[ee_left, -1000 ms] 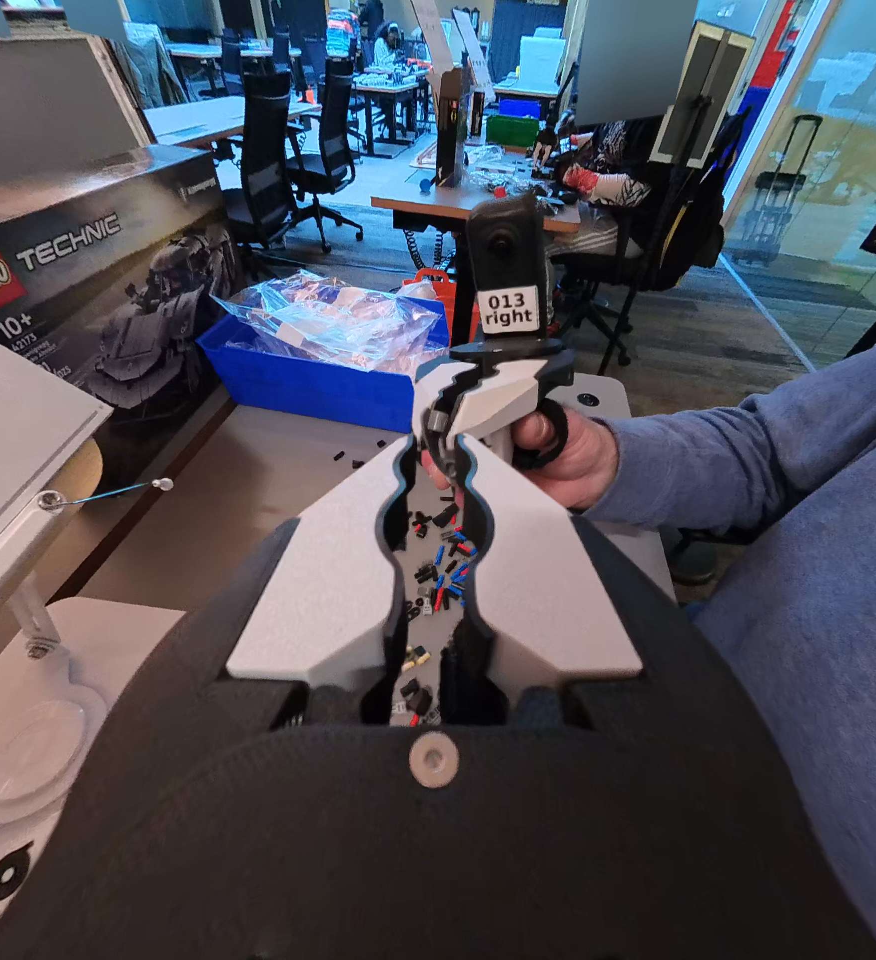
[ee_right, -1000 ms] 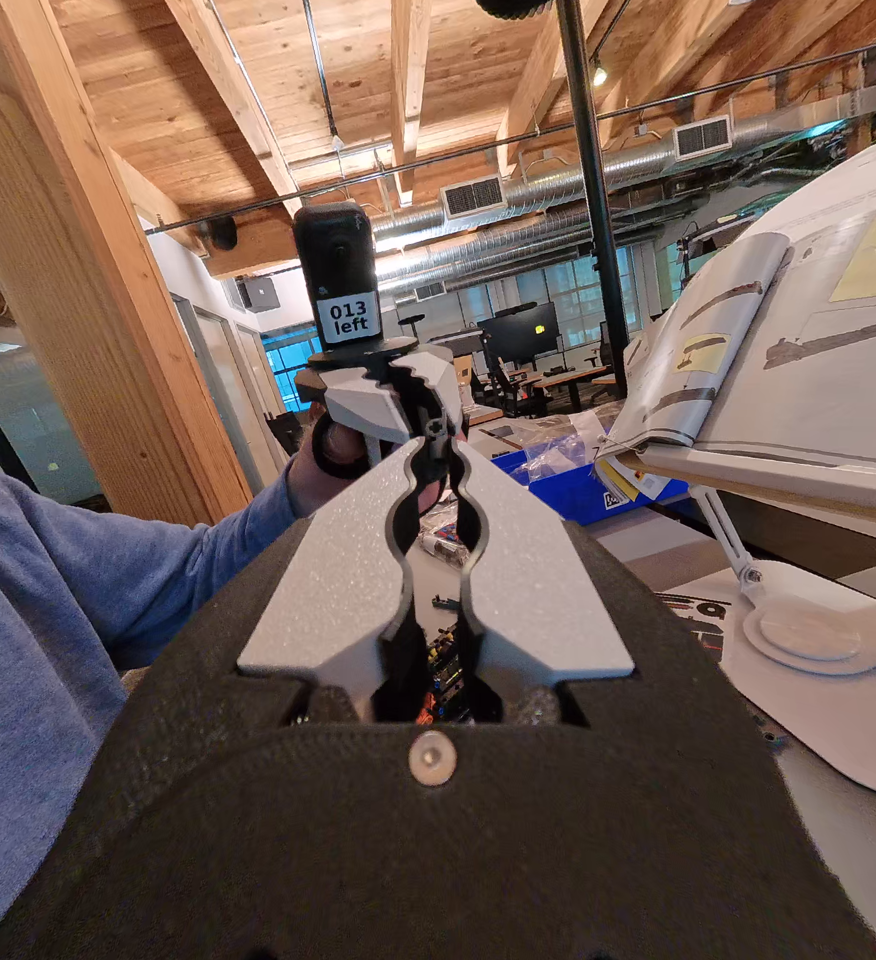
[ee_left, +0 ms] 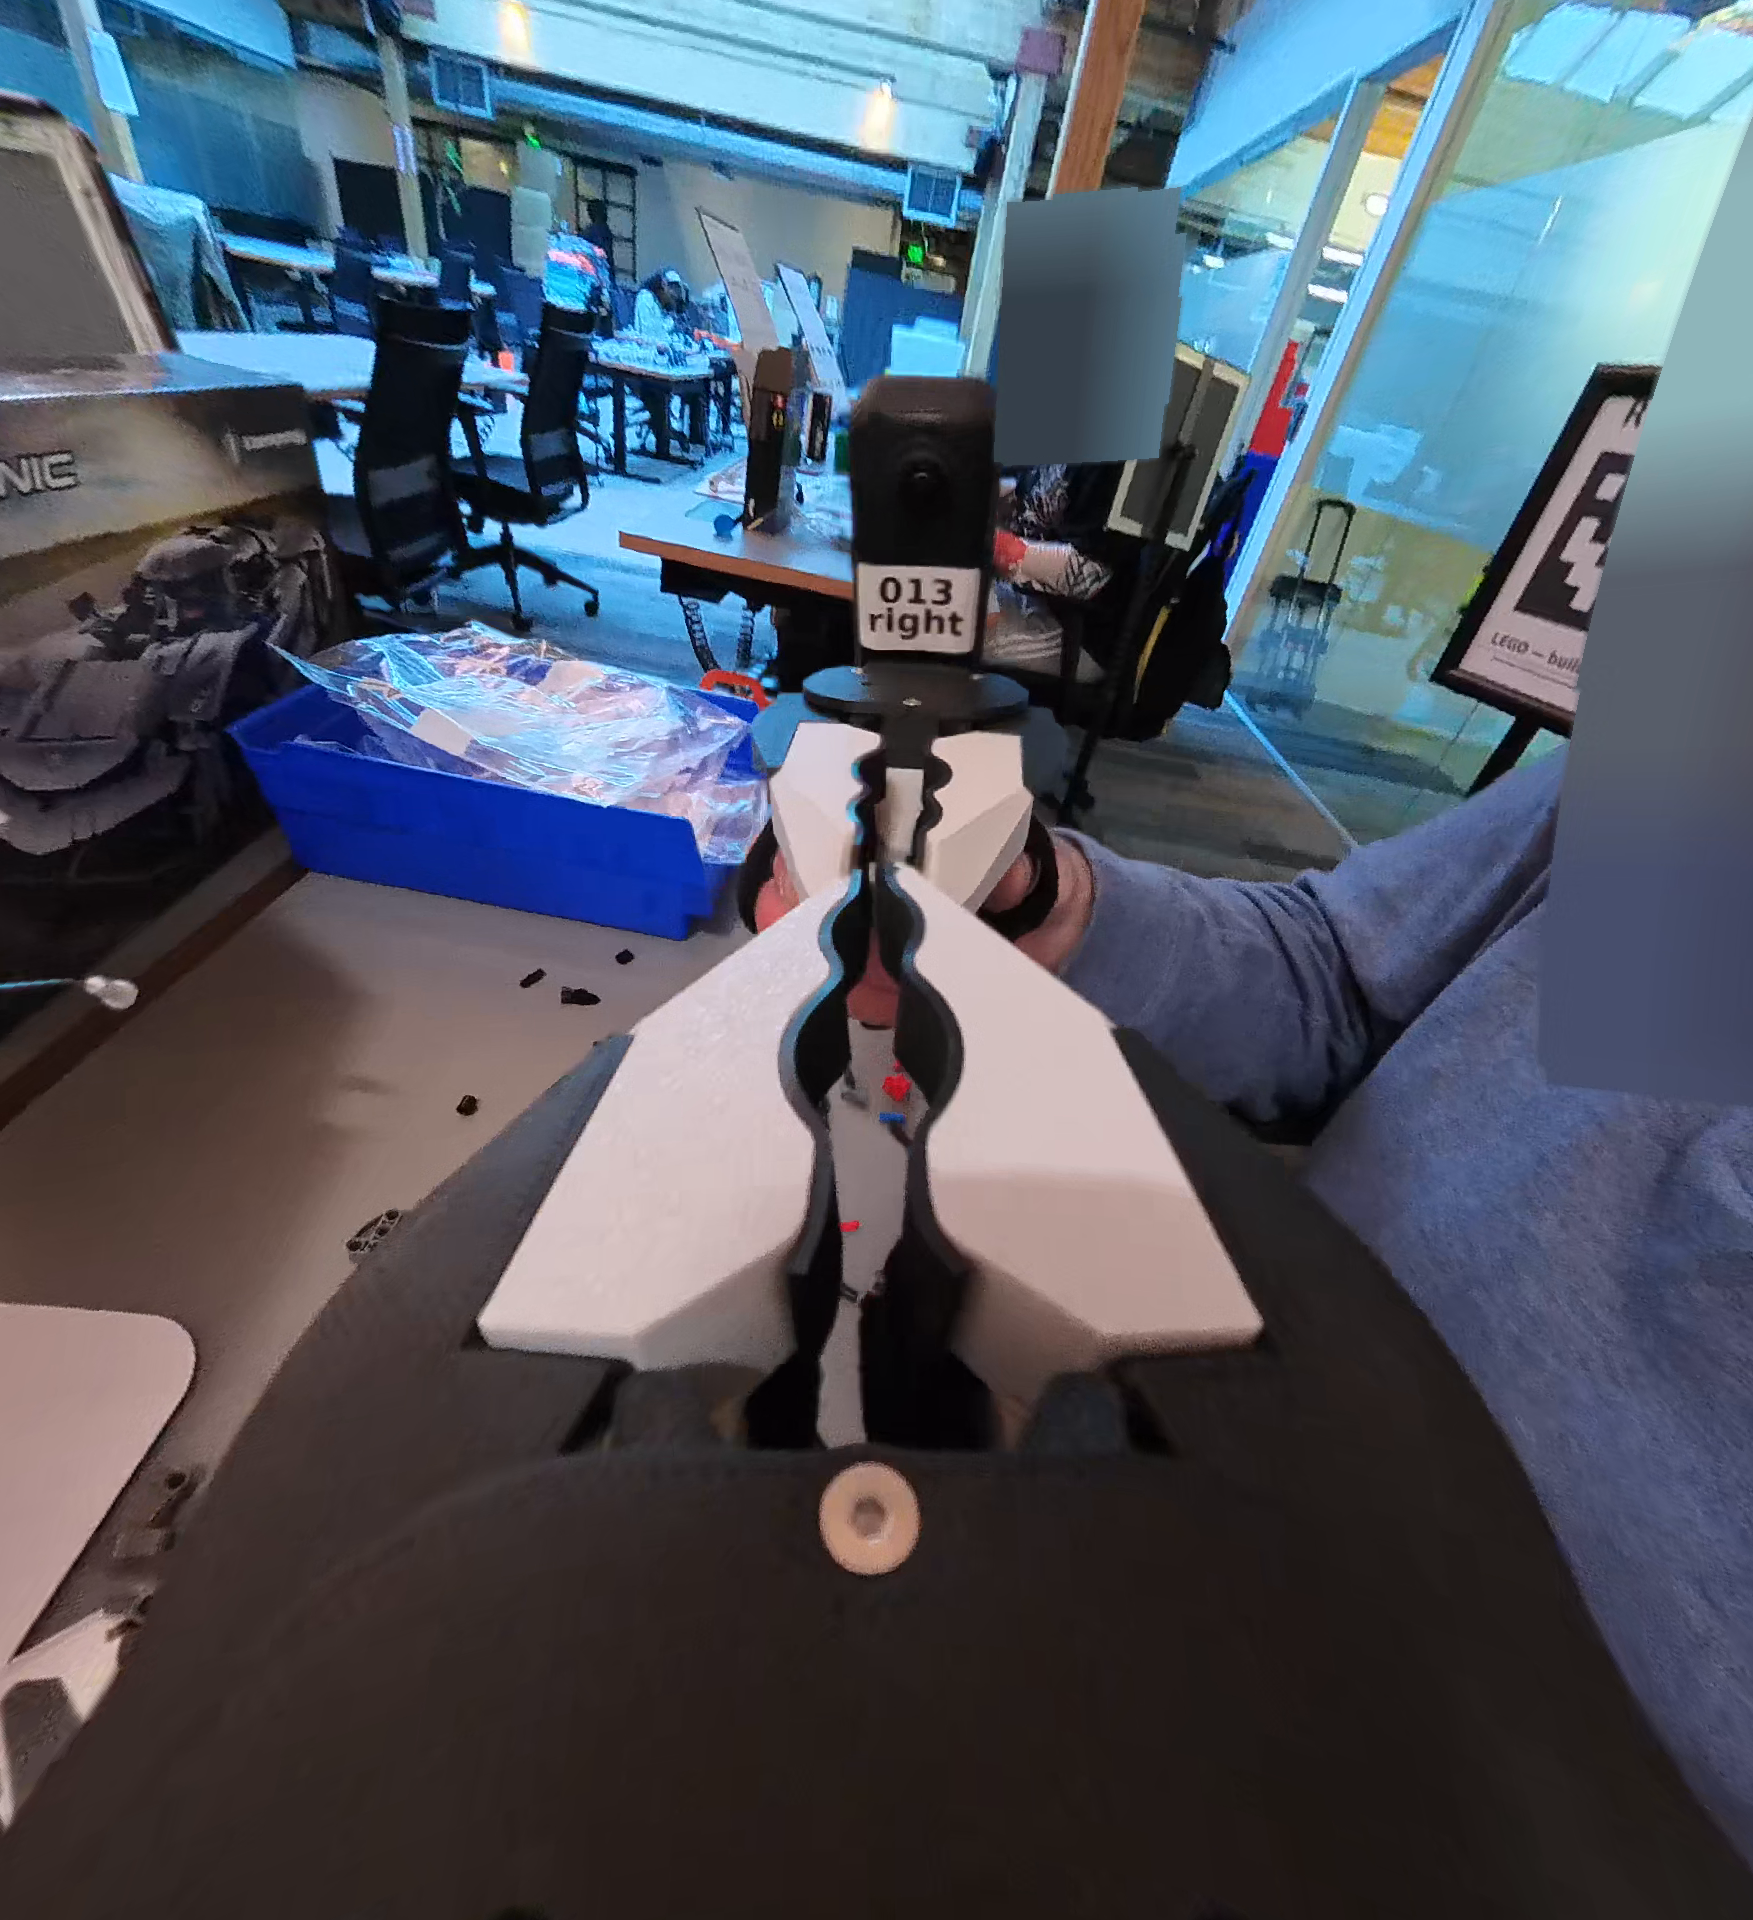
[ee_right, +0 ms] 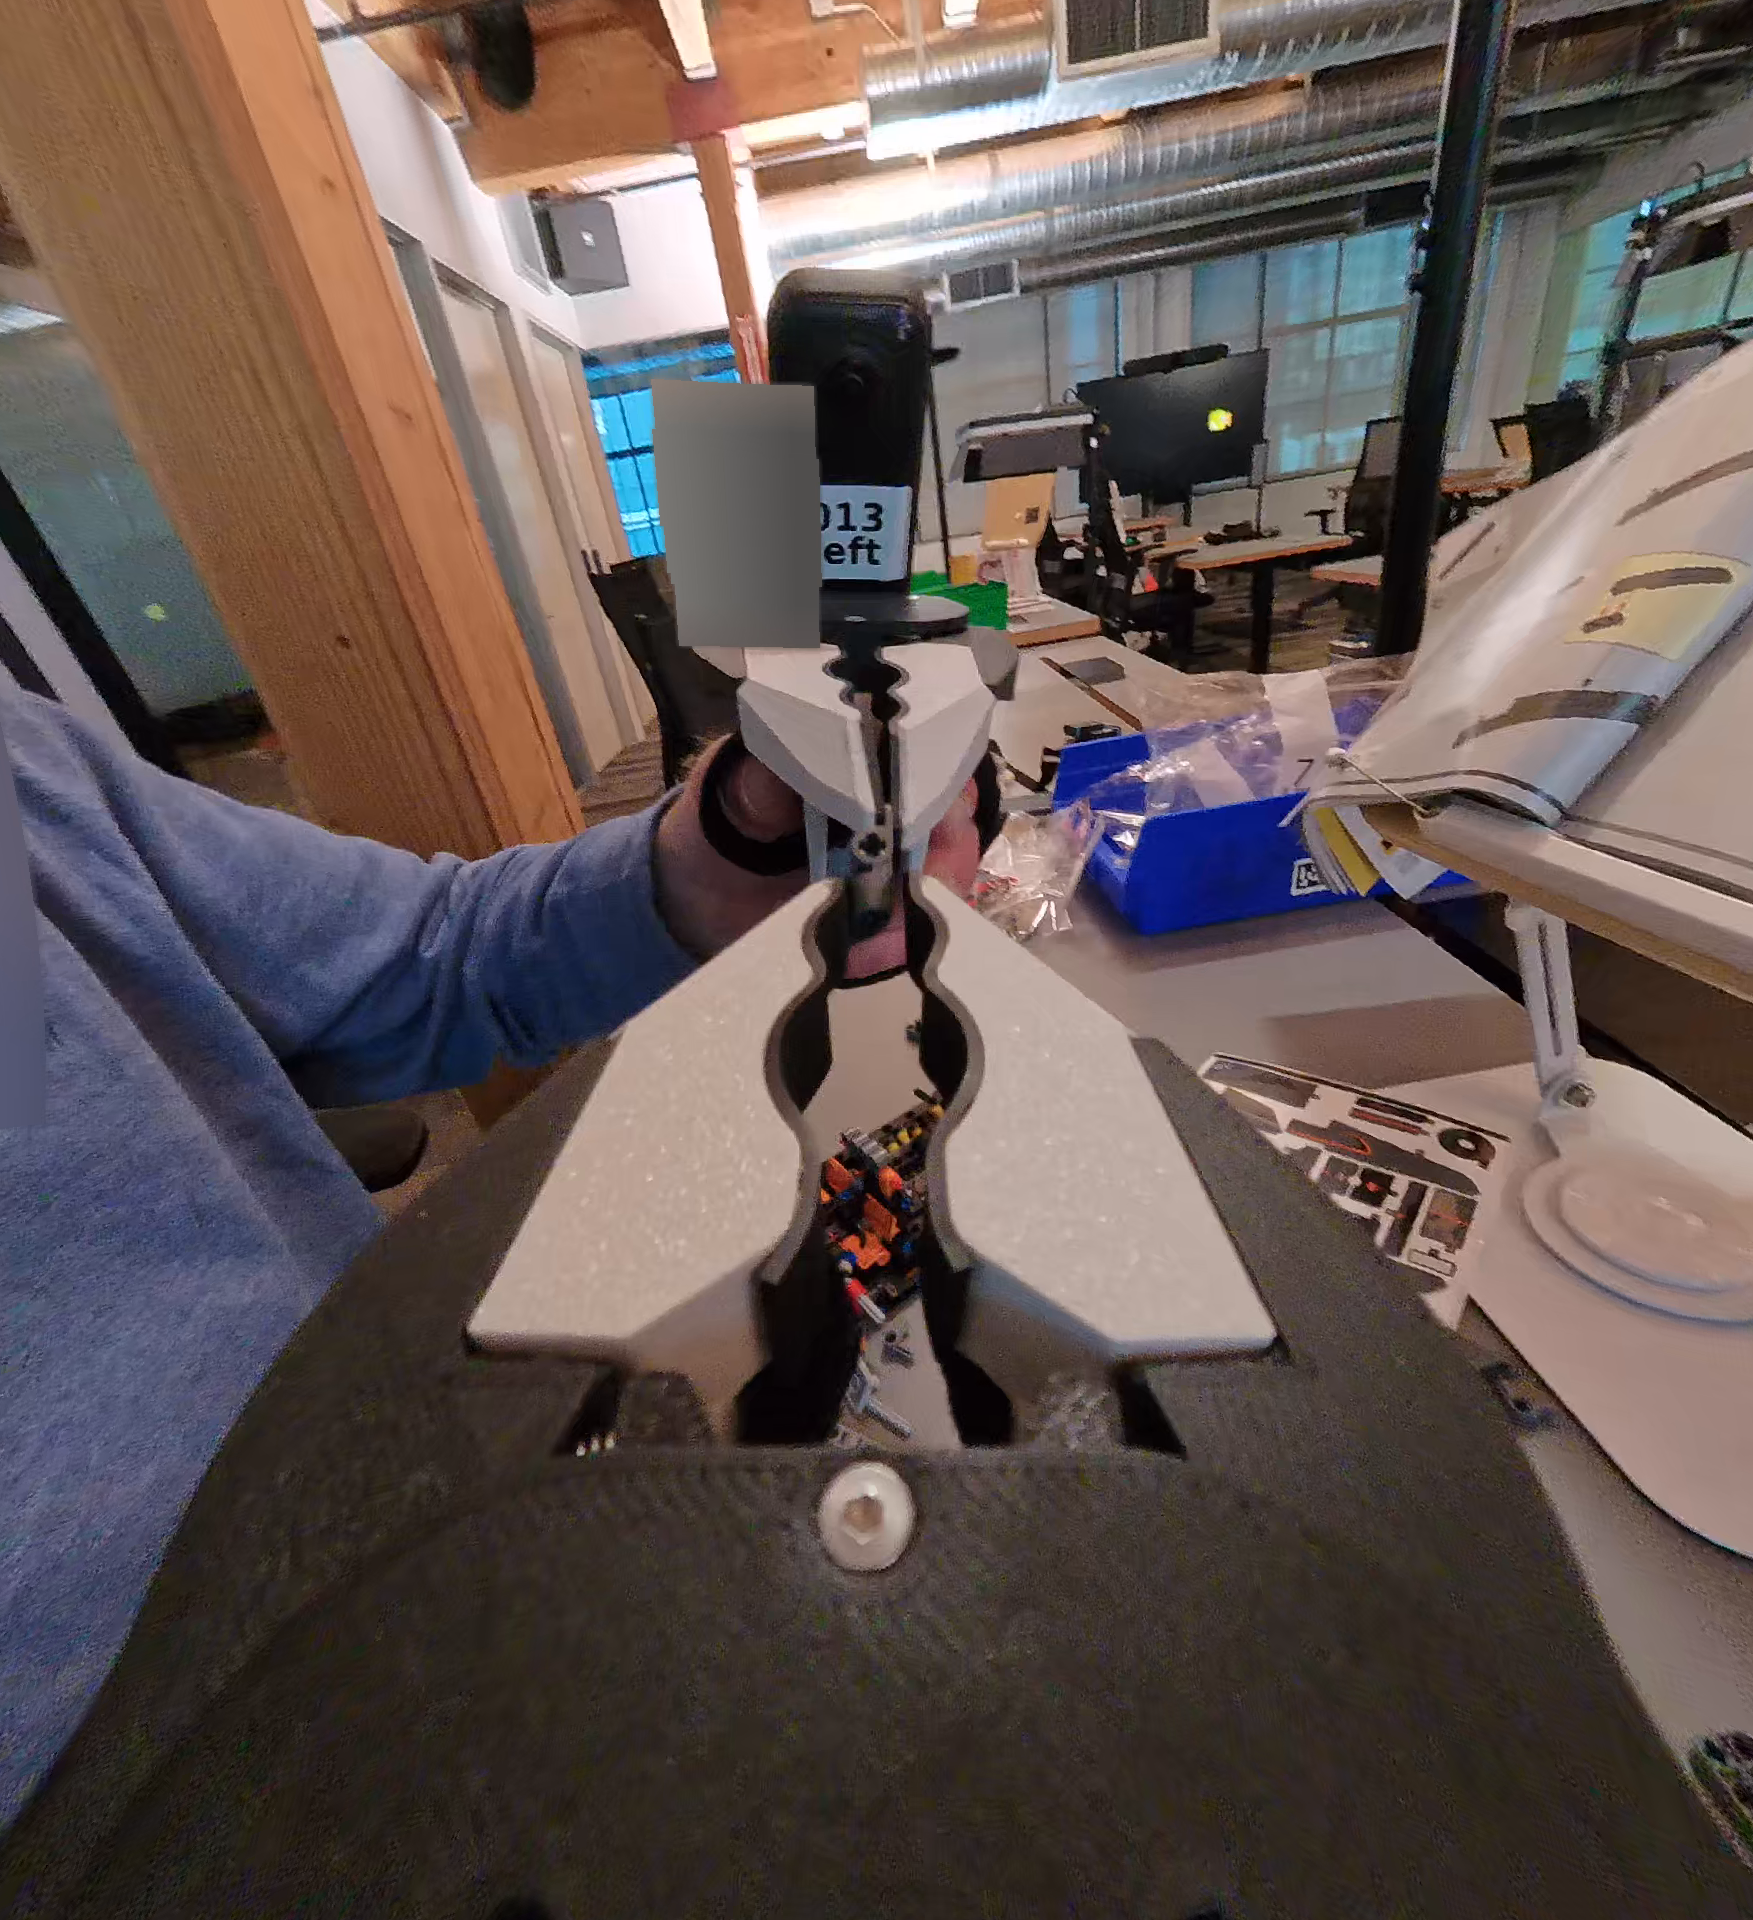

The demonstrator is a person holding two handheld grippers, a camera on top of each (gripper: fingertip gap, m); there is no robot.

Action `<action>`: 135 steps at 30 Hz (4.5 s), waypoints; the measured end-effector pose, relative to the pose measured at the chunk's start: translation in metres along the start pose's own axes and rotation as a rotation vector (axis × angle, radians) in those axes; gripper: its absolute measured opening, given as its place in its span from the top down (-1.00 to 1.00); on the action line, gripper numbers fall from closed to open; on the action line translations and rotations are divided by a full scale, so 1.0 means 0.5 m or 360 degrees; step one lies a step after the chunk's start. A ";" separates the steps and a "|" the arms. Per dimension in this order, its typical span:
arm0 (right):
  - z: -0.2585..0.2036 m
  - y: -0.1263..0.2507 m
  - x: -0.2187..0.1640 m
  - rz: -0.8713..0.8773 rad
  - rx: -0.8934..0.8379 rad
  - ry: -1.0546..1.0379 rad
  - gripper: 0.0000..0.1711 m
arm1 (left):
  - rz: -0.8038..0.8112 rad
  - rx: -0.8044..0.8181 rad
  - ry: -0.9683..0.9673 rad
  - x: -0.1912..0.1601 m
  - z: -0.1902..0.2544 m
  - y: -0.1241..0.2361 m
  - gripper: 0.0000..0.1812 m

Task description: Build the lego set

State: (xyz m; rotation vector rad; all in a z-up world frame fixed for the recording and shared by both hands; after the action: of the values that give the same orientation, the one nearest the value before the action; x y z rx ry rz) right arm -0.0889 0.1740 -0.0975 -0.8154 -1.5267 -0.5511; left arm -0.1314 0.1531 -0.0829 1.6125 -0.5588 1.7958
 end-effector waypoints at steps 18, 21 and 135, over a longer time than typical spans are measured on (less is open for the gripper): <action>0.059 0.057 -0.137 -0.0726 -0.0573 0.0076 1.00 | 0.0377 0.0199 0.0378 -0.064 -0.128 0.159 1.00; 0.070 0.072 -0.170 -0.0739 -0.0626 0.0013 1.00 | 0.0397 0.0211 0.0422 -0.081 -0.145 0.170 1.00; -0.165 0.242 -0.351 -0.1114 -0.0682 -0.0156 0.98 | -0.0966 0.0179 0.0221 -0.321 0.123 -0.168 1.00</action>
State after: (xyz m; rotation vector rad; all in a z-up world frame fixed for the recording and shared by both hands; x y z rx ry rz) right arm 0.0553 0.1583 -0.2741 -0.6087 -1.8073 -1.4051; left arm -0.0237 0.1393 -0.2403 1.5022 0.0996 1.4730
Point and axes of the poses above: each gripper's, where its closed fingertips meet, y back along the fingers, x out of its top, z = x × y across the jaws, the point moved 3 cm from there along y, back along the fingers, and after that the axes turned 14 degrees about x, right-handed, at the moved point
